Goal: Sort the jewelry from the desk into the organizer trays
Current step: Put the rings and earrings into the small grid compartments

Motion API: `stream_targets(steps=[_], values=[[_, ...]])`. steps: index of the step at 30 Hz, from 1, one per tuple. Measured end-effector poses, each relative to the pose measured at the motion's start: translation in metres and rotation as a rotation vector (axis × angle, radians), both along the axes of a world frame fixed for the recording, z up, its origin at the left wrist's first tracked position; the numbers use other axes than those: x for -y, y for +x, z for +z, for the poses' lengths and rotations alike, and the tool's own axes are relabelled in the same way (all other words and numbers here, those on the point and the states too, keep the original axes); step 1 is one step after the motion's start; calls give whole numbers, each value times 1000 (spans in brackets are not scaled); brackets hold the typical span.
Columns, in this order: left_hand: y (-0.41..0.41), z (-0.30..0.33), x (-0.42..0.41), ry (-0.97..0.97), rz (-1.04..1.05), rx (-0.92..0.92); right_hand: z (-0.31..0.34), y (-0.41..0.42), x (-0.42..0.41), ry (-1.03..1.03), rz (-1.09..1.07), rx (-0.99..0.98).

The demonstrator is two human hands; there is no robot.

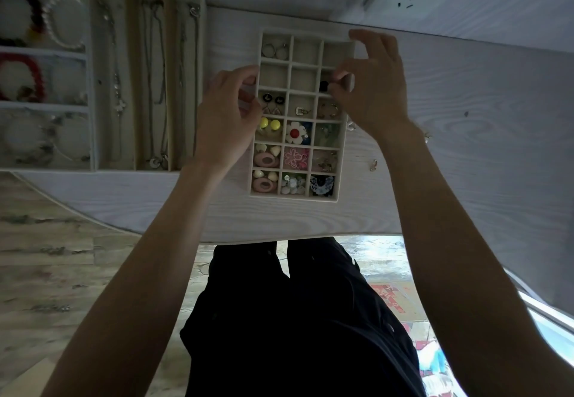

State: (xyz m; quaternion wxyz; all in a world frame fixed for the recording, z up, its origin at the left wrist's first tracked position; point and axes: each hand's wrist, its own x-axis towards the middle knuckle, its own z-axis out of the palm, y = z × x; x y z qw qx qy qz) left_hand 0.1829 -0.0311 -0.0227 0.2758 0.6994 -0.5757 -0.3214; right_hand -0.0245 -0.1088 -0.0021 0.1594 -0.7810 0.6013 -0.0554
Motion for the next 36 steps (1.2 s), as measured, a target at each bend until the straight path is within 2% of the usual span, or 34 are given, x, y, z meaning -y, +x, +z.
stream_targets(steps=[5,15,27,36], values=[[0,1,0,-1,1,-16,1,-4,6,10,14,-46],[-1,6,-1,14,2,-27,-13,-7,5,-37,5,111],[-2,7,0,10,0,-23,-2,-4,6,-2,69,-64],[-2,5,-1,5,-3,-12,3,-2,4,-9,79,-71]])
